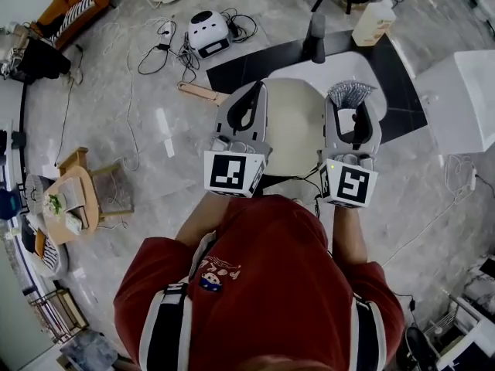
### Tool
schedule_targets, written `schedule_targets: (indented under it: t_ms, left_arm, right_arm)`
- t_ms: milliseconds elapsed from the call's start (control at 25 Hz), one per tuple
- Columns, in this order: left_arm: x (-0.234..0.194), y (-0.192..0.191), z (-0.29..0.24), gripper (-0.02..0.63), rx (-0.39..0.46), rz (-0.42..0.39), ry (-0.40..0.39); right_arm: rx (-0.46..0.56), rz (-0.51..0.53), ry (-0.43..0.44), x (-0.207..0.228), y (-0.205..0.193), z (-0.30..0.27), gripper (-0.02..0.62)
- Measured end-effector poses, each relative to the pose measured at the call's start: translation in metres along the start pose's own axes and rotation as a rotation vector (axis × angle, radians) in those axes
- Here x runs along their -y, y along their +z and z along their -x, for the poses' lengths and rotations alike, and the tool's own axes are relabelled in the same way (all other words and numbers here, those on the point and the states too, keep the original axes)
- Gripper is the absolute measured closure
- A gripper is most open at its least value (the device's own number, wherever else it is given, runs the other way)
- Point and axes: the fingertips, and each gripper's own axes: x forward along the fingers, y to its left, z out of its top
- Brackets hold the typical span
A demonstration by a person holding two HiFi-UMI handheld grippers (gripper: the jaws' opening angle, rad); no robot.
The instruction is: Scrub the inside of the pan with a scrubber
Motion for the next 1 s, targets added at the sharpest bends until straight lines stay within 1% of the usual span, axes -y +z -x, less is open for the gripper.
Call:
schedule_targets:
  t_ms: [160,320,640,1000]
  left_arm:
    - [0.001,0.006,-0.003,0.600,0.019,-0.007,0.005]
    - [0.001,0.009,-0.005,0.600,0.017,-0.009,-0.001]
    - [0.002,0.012,-0.005,0.600,0.018,-0.016,-0.009]
    - [0.004,0.013,-0.009,0.600,0.020,-0.017,-0.008]
  right_arm:
    - [0.029,0.016,-0.035,0.009,0.008,0.002,0.357]
    - [0.037,-0.006,-0.033,0.013,0.011,0.000,0.356]
    - [0.022,0.033,-0.028,0.012,0.014,-0.005,0.357]
    - [0.019,0.028,-0.031,0.015,0.014,-0.007,0.360]
